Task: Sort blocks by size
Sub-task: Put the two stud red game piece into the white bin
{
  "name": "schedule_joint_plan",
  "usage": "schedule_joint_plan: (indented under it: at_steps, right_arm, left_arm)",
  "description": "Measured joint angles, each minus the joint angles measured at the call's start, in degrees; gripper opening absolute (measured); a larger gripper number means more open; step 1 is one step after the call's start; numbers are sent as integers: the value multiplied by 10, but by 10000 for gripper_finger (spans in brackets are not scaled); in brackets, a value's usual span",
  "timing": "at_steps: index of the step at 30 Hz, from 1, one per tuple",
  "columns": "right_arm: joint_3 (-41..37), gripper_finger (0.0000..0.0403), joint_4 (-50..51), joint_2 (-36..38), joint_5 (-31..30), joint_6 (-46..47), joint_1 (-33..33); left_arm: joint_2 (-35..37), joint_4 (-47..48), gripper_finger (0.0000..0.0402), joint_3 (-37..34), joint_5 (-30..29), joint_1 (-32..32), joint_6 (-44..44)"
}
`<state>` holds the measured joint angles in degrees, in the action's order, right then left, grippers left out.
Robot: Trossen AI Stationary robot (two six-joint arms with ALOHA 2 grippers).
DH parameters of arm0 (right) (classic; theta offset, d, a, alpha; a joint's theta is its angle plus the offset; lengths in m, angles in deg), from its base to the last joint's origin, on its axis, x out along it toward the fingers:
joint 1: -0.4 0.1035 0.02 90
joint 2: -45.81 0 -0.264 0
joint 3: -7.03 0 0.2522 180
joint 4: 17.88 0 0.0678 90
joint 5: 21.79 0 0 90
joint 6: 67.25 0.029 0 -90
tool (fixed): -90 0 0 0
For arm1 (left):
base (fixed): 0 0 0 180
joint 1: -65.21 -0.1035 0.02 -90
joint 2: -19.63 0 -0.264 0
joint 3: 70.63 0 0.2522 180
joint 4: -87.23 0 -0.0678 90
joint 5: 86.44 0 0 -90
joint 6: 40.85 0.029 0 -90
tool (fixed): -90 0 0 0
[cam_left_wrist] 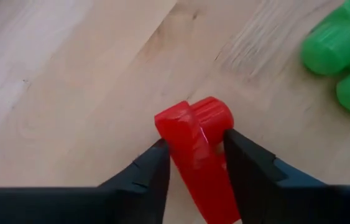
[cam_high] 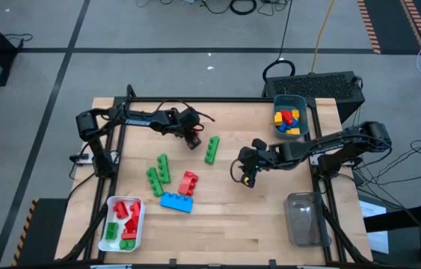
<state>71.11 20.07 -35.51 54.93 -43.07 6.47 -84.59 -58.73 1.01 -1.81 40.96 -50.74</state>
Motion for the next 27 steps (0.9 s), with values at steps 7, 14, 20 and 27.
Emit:
schedule_joint_plan:
  at_steps: [7, 14, 20, 27]
  right_arm:
    - [0, 105, -15, 0, -42, 28, 28]
    - [0, 105, -50, 0, -49, 28, 49]
    - [0, 105, -60, 0, -61, 28, 54]
    - [0, 105, -64, -3, -67, 21, 50]
  left_arm:
    - [0, -10, 62, -1, 3, 0, 12]
    - [15, -1, 42, -3, 7, 0, 19]
    - [66, 44, 39, -4, 4, 5, 21]
    - [160, 128, 38, -2, -43, 41, 12]
